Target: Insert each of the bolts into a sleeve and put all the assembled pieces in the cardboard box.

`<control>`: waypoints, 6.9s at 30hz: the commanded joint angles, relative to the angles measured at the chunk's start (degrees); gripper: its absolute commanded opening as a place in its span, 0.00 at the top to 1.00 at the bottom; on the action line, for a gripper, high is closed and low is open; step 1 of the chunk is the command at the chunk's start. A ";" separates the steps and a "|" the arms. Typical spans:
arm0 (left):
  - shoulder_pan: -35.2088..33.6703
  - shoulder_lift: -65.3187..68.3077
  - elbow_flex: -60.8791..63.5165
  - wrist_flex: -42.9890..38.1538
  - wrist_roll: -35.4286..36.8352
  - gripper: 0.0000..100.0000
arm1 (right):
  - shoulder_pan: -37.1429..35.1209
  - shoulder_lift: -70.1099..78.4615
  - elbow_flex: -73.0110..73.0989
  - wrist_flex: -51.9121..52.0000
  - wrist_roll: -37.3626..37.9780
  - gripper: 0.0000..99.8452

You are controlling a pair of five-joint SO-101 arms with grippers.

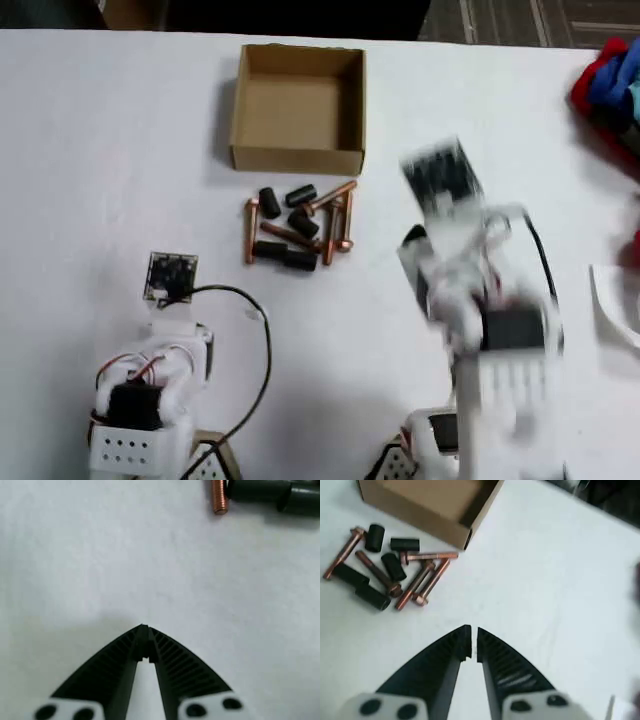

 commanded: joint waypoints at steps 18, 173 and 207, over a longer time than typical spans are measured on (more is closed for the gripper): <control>-0.53 -0.70 1.19 0.18 -0.18 0.98 | -28.18 68.70 -52.66 23.96 7.12 0.78; -0.53 -0.70 1.19 0.18 -0.18 0.98 | -28.70 93.85 -62.15 21.58 7.74 0.79; -0.53 -0.70 1.19 0.18 -0.18 0.98 | -29.23 93.93 -65.67 11.65 7.82 0.87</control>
